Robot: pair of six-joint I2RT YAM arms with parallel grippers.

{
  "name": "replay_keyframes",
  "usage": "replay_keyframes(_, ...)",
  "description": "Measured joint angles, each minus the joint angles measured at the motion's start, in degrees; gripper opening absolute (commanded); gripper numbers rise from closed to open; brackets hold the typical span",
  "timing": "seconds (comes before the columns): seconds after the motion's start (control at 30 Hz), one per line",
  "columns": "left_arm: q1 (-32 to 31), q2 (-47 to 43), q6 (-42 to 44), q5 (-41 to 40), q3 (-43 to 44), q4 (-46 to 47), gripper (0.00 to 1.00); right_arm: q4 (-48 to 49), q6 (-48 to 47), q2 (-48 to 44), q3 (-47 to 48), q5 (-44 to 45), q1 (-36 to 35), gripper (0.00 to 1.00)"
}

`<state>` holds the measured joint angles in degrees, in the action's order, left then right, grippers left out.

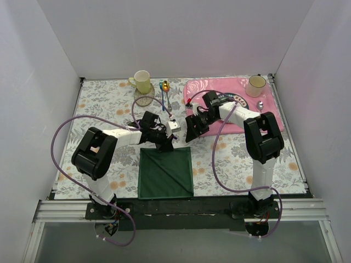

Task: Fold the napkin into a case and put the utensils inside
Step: Pick up the upper triangle-folded napkin from the center of the board.

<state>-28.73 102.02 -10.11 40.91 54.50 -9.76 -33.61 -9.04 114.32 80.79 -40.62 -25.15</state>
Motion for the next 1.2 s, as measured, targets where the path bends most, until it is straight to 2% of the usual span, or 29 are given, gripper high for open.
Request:
replay_keyframes(0.07, -0.2, -0.9, 0.4, 0.0, -1.0, 0.7, 0.0, 0.0, -0.2, 0.0, 0.1, -0.6, -0.1, 0.9)
replay_keyframes(0.2, -0.4, -2.3, 1.2, 0.0, -1.8, 1.3, 0.0, -0.5, -1.2, 1.0, 1.1, -2.1, -0.7, 0.89)
replay_keyframes(0.37, -0.5, -3.9, 1.6, 0.0, -2.4, 1.9, 0.0, -0.8, -3.1, 3.1, 2.3, -4.5, -1.9, 0.75)
replay_keyframes(0.63, -0.6, -4.5, 2.0, 0.0, -3.0, 2.6, 0.0, -2.2, -6.1, 4.9, 0.9, -8.5, -3.6, 0.72)
replay_keyframes(0.93, -0.7, -5.3, 2.2, 0.0, -3.5, 3.0, 0.0, -3.6, -7.7, 5.4, -0.6, -11.1, -3.6, 0.48)
replay_keyframes(1.03, -0.7, -5.5, 2.2, -0.1, -3.5, 3.1, 0.0, -4.0, -8.0, 5.4, -0.6, -11.9, -3.6, 0.28)
replay_keyframes(1.07, -0.7, -5.5, 2.2, -0.1, -3.5, 3.3, 0.12, -4.1, -8.0, 5.4, -0.6, -12.0, -3.6, 0.13)
replay_keyframes(1.1, -0.7, -5.5, 2.1, -0.2, -3.6, 3.4, 0.23, -4.1, -8.1, 5.4, -0.6, -12.1, -3.6, 0.05)
replay_keyframes(1.13, -0.7, -5.6, 1.9, -0.4, -3.6, 3.4, 0.33, -4.0, -8.2, 5.4, -0.6, -12.1, -3.6, 0.01)
replay_keyframes(1.2, -0.5, -6.0, 1.2, -0.6, -3.7, 3.2, 0.52, -4.0, -7.9, 5.4, -0.6, -12.0, -3.6, 0.01)
